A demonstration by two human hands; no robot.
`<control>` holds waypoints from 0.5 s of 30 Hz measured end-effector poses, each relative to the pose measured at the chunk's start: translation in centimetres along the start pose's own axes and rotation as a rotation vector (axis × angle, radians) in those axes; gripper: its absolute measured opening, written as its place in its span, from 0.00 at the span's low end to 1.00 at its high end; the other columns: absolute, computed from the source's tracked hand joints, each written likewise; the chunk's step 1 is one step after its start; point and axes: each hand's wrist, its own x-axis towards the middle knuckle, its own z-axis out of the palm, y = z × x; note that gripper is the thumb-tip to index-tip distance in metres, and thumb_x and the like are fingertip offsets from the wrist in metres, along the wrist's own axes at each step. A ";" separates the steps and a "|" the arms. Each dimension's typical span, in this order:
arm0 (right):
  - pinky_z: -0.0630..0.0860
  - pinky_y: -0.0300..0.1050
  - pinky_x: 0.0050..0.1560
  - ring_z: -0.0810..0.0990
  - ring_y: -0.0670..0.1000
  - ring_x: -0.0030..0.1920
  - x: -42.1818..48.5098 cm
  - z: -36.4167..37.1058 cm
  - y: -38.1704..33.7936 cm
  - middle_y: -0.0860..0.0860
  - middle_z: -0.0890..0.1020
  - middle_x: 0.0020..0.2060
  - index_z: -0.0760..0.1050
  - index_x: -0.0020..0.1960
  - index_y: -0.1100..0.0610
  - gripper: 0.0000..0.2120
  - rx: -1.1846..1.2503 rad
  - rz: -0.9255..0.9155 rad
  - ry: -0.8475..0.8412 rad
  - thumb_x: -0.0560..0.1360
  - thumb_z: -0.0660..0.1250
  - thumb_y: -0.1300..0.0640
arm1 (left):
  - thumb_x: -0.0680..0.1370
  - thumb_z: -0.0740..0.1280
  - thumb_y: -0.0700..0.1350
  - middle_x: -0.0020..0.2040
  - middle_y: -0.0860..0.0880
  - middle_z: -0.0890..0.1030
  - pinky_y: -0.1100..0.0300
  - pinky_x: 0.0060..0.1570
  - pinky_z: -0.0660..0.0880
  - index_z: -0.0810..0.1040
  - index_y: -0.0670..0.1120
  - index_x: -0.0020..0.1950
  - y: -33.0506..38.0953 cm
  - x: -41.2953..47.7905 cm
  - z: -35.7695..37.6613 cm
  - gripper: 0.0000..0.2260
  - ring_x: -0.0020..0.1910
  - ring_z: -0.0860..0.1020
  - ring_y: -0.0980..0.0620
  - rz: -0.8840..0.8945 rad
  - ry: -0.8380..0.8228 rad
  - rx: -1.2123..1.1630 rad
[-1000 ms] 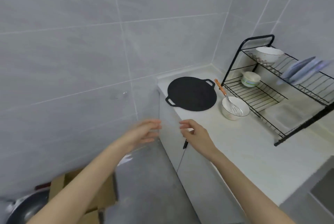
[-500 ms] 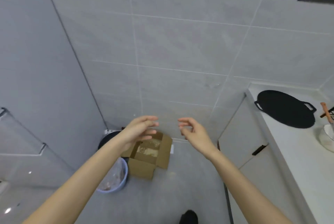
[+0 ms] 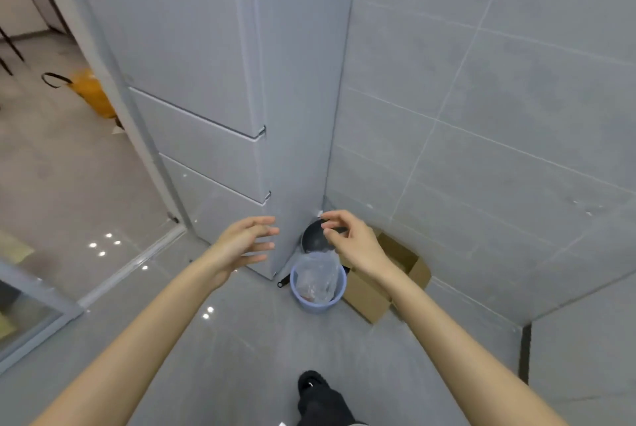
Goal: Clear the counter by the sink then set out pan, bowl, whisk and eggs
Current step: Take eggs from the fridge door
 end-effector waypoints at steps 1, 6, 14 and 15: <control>0.72 0.34 0.46 0.76 0.40 0.38 0.9 1.4 -0.8 0.47 0.81 0.51 0.75 0.60 0.53 0.12 -0.006 -0.025 -0.031 0.77 0.64 0.59 | 0.78 0.66 0.42 0.55 0.51 0.82 0.56 0.54 0.77 0.78 0.50 0.60 -0.3 -0.1 -1.6 0.11 0.49 0.81 0.52 -0.003 0.038 -0.028; 0.72 0.32 0.43 0.76 0.39 0.38 5.6 6.6 -3.9 0.45 0.79 0.49 0.75 0.59 0.51 0.11 -0.002 -0.091 -0.153 0.77 0.63 0.59 | 0.77 0.66 0.42 0.54 0.51 0.82 0.60 0.47 0.79 0.78 0.50 0.59 -0.7 0.3 -7.7 0.11 0.49 0.80 0.51 -0.009 0.177 -0.121; 0.75 0.40 0.43 0.77 0.48 0.39 16.3 13.3 -7.0 0.46 0.79 0.51 0.75 0.60 0.50 0.12 0.019 -0.159 -0.300 0.77 0.63 0.57 | 0.76 0.69 0.42 0.54 0.49 0.81 0.58 0.51 0.78 0.79 0.48 0.58 1.9 6.0 -14.9 0.12 0.48 0.80 0.51 0.007 0.331 -0.216; 0.76 0.41 0.43 0.77 0.48 0.39 17.5 13.9 -7.3 0.46 0.79 0.51 0.75 0.60 0.50 0.12 0.022 -0.160 -0.313 0.77 0.63 0.57 | 0.76 0.68 0.42 0.54 0.49 0.81 0.57 0.52 0.78 0.79 0.48 0.58 2.3 6.8 -15.6 0.11 0.48 0.80 0.50 0.009 0.344 -0.226</control>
